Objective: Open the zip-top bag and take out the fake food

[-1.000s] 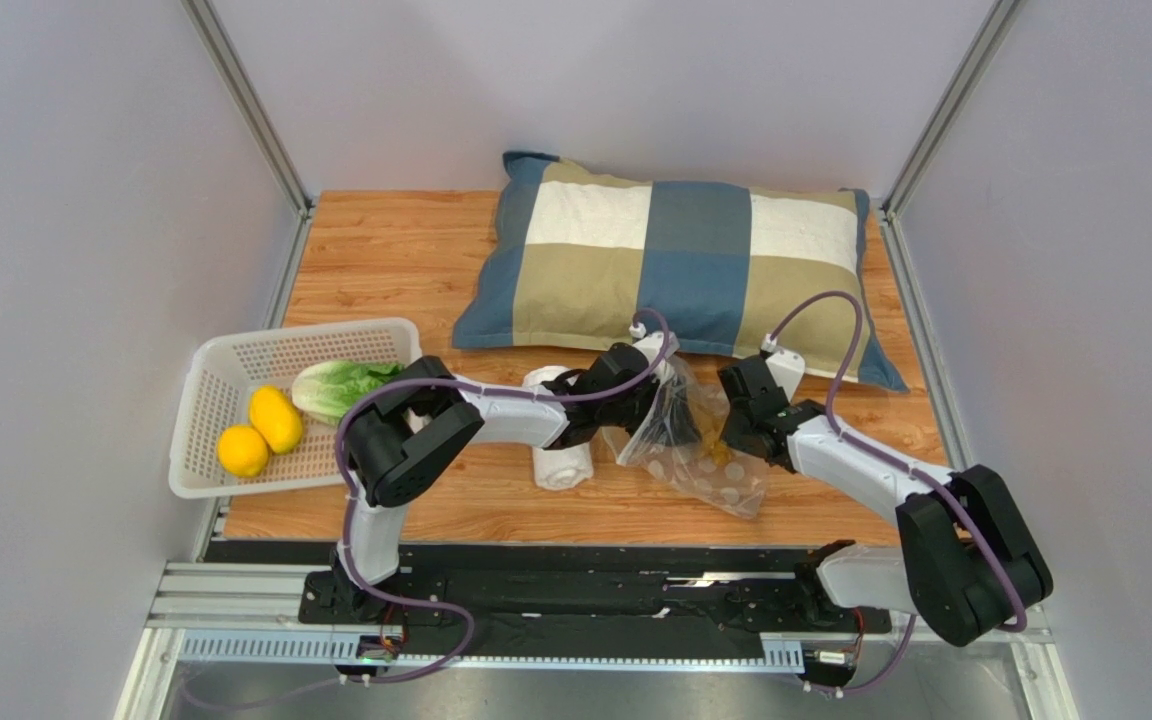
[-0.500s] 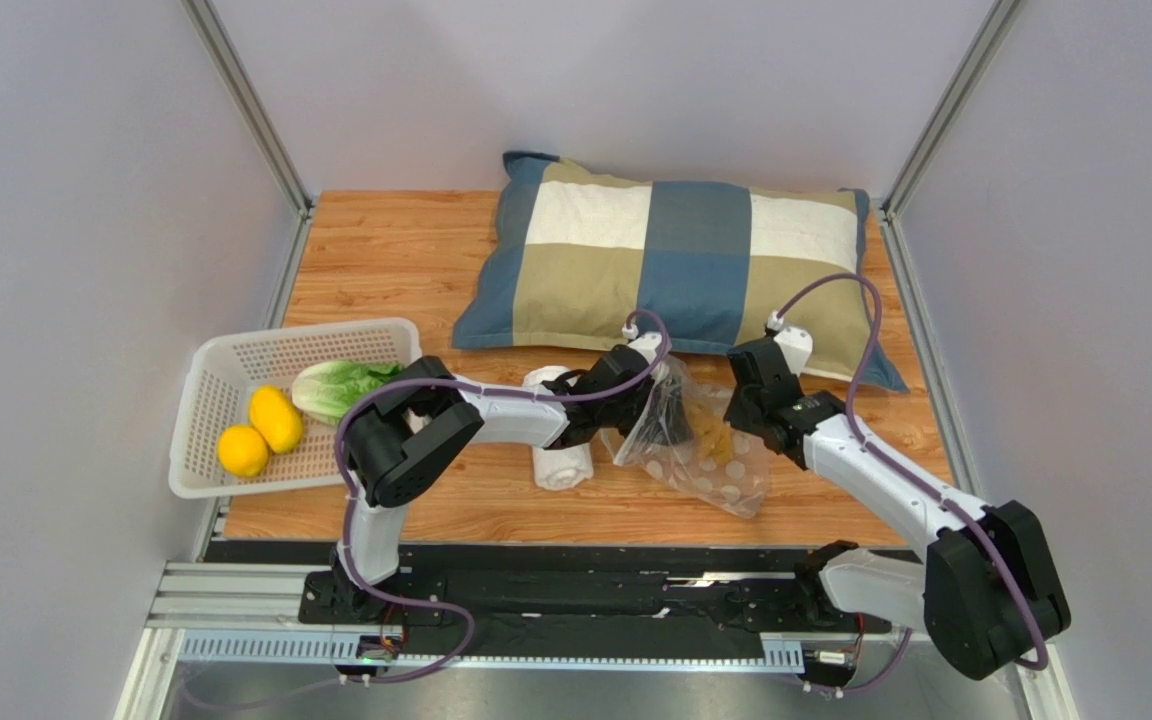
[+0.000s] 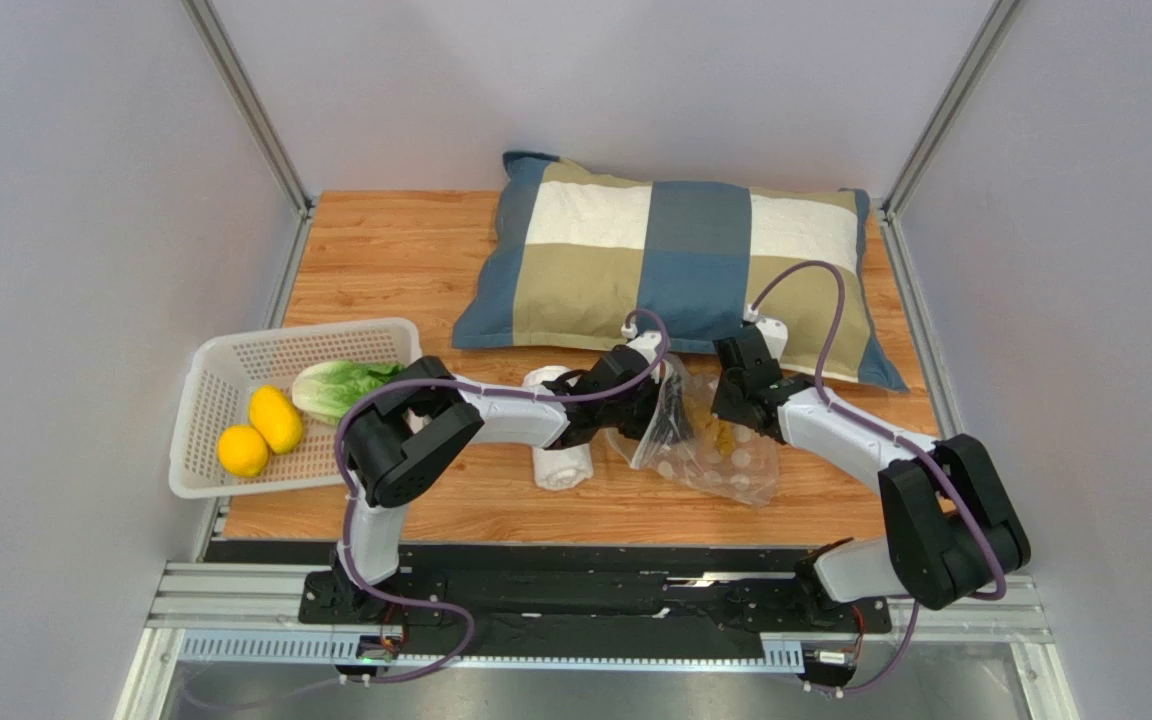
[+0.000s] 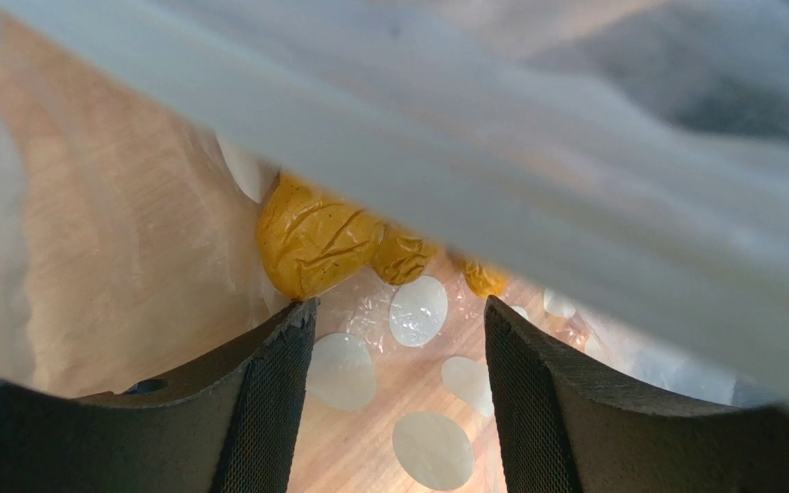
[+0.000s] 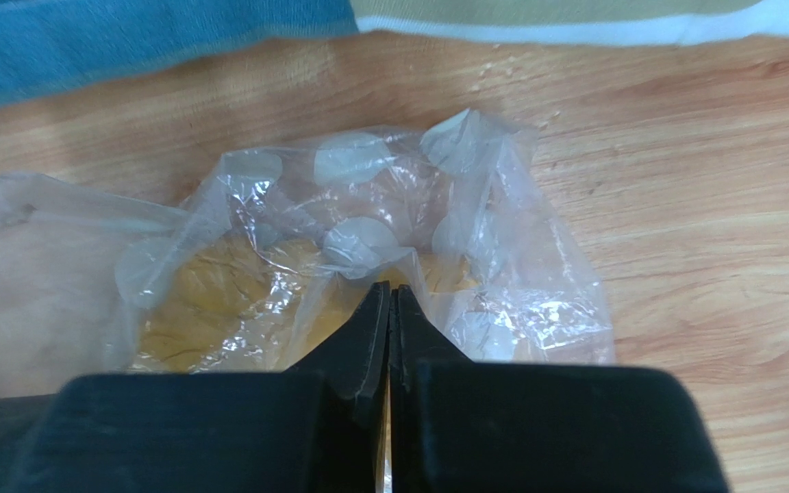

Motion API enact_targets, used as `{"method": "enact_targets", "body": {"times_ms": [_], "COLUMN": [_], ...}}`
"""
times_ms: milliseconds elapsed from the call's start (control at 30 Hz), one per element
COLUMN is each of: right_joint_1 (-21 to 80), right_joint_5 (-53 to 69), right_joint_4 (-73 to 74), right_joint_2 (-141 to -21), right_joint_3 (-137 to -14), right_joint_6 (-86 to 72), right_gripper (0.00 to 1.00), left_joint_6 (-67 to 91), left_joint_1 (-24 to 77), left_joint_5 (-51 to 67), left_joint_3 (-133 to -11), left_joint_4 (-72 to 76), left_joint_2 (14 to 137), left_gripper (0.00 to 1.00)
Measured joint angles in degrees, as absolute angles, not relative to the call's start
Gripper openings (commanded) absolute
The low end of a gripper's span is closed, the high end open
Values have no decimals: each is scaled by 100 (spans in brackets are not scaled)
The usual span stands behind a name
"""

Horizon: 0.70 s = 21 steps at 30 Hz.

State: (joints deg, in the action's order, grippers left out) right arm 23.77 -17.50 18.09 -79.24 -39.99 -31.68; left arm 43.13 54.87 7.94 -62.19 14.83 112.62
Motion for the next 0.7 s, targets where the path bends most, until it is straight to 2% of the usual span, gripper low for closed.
{"method": "enact_targets", "body": {"times_ms": [200, 500, 600, 700], "right_joint_1": [2359, 2342, 2344, 2344], "right_joint_5": [-1500, -906, -683, -506], "right_joint_4": [1466, 1129, 1199, 1326], "right_joint_2": [-7937, -7365, -7223, -7155], "right_joint_3": [-3776, -3166, -3028, -2912], "right_joint_6": [-3326, -3721, -3787, -3813], "right_gripper": [0, 0, 0, 0], "left_joint_6": [4313, 4320, 4318, 4303], "left_joint_1": [5487, 5487, 5481, 5474], "left_joint_5": [519, 242, 209, 176], "left_joint_3": [-6263, -6521, -6611, -6646], "left_joint_4": [1472, 1507, 1549, 1555], "left_joint_2": [11273, 11469, 11555, 11601], "left_gripper": [71, 69, 64, 52]}}
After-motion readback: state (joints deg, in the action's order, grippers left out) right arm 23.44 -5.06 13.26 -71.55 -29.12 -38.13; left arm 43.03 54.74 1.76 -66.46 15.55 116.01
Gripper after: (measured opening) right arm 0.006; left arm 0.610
